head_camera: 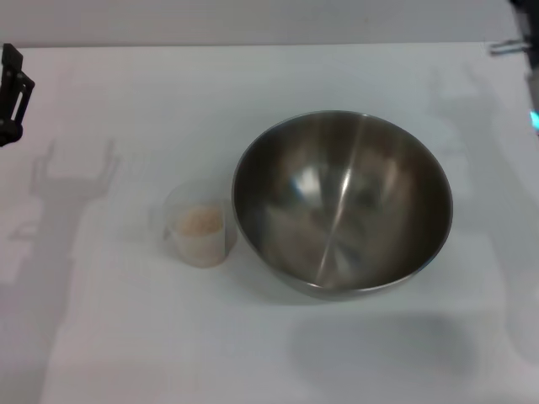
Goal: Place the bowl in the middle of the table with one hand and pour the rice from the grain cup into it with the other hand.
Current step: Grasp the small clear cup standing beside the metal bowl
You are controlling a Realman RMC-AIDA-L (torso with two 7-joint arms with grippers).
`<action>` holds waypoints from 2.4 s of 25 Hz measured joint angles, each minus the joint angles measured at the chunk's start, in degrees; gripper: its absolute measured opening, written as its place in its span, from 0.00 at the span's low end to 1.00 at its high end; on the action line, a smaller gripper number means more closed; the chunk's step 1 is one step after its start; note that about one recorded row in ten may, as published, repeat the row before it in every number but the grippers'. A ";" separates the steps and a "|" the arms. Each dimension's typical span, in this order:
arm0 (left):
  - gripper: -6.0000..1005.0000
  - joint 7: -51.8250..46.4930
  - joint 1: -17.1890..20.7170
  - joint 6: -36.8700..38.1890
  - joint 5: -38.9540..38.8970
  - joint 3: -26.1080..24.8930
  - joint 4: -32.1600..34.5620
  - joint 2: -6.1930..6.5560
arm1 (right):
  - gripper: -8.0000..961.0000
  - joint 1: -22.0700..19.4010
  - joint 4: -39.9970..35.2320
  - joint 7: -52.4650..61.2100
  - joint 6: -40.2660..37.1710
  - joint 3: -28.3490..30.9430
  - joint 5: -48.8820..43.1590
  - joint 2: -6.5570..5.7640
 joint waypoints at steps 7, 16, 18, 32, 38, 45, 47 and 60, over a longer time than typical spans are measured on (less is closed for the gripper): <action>0.85 0.72 2.93 3.71 0.01 6.46 0.21 -0.03 | 0.51 2.80 21.82 20.88 -16.00 0.64 0.13 -0.31; 0.85 1.66 7.34 2.47 0.01 17.14 1.14 -0.07 | 0.51 3.13 26.55 21.54 -16.42 7.36 0.24 -0.52; 0.85 3.13 8.06 1.51 -0.01 19.24 0.72 -0.16 | 0.51 3.32 26.70 21.57 -16.32 8.92 0.25 -0.56; 0.85 5.35 10.23 -6.10 -0.05 23.47 -1.30 -0.14 | 0.51 7.67 30.34 21.68 -16.03 10.79 0.33 -1.06; 0.85 5.37 9.85 -8.81 -0.01 23.95 -1.47 -0.18 | 0.51 7.69 30.38 21.71 -16.26 11.78 0.33 -1.11; 0.85 5.38 8.54 -11.78 -0.08 23.84 -1.47 -0.15 | 0.51 7.22 30.51 21.73 -16.55 11.82 0.30 -1.11; 0.85 5.39 8.34 -12.01 -0.13 23.69 -1.37 -0.15 | 0.51 7.02 30.53 21.73 -16.89 11.84 0.15 -0.98; 0.85 5.47 6.64 -14.00 -0.40 22.38 -0.47 -0.11 | 0.51 5.81 30.79 21.73 -19.27 11.85 -0.10 -0.67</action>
